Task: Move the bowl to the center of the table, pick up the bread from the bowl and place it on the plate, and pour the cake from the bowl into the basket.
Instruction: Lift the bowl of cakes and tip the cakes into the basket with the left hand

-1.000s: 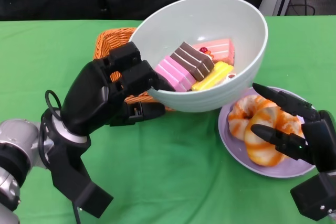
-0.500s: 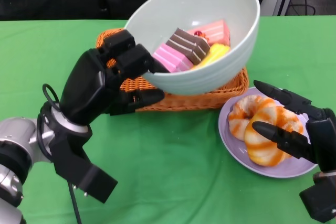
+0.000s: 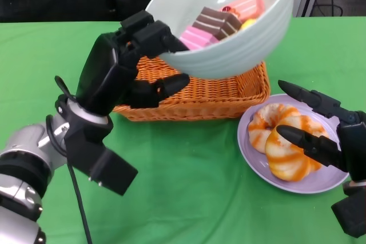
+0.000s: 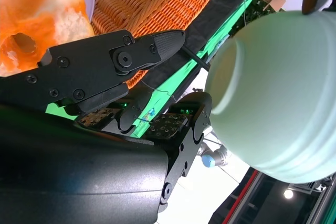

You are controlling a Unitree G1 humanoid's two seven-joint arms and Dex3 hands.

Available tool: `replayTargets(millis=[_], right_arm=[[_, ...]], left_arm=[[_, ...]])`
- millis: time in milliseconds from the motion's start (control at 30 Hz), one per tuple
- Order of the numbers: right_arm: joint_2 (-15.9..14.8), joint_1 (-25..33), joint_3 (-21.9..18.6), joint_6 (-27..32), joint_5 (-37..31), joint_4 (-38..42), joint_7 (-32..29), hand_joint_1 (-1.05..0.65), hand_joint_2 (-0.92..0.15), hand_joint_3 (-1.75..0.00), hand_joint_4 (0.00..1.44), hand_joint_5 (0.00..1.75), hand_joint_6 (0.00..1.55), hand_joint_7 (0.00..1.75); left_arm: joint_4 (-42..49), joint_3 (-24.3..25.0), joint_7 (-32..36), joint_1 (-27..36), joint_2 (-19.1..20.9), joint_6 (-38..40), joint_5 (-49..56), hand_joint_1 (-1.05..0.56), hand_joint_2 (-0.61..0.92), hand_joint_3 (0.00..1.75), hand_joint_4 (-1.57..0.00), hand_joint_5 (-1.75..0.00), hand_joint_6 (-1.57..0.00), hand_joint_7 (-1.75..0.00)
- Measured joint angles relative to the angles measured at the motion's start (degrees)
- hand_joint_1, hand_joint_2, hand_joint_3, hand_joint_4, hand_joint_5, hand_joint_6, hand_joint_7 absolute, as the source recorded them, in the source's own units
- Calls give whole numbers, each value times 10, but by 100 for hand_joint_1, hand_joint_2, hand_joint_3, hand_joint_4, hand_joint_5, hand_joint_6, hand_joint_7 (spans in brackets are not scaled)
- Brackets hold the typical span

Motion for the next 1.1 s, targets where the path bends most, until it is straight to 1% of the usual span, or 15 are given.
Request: replayTargets(millis=[67,167,300,367,533,700,900,1100], right_arm=[[1,0,0,0,-1,0,1,-42,-92,-3,100,13,75,2],[2,0,0,-1,-3,0,1,-44,-92,-4,99,13,75,2],[3,0,1,-3,-4,0,3,-46,-92,-6,98,12,75,2],[5,1,1,-4,-3,0,6,-46,-92,-6,98,12,74,1],[9,3,1,-6,-4,0,8,-47,-92,-6,98,12,75,1],[10,3,1,-8,-11,0,7,-47,-92,-6,98,12,75,1],[14,3,1,-10,-17,2,6,-48,-92,-6,99,13,75,1],[15,3,1,-10,-38,2,-10,-48,-92,-7,99,13,75,1]], left_arm=[[0,15,-54,8,-9,-6,-47,-6,68,96,-60,-175,-67,-135],[0,35,-144,24,-26,-8,-120,-8,75,86,-60,-175,-66,-140],[-10,62,-270,43,-52,6,-226,-14,88,62,-62,-175,-65,-140],[-25,76,-327,49,-64,24,-269,-15,91,54,-63,-175,-66,-138],[-65,112,-428,63,-92,78,-349,-16,92,49,-66,-175,-67,-136],[-91,143,-483,74,-107,108,-368,-15,92,49,-67,-175,-66,-137],[-94,171,-515,82,-121,120,-373,-13,92,52,-67,-175,-66,-137],[-98,194,-554,84,-126,139,-391,-13,92,53,-68,-175,-65,-138]])
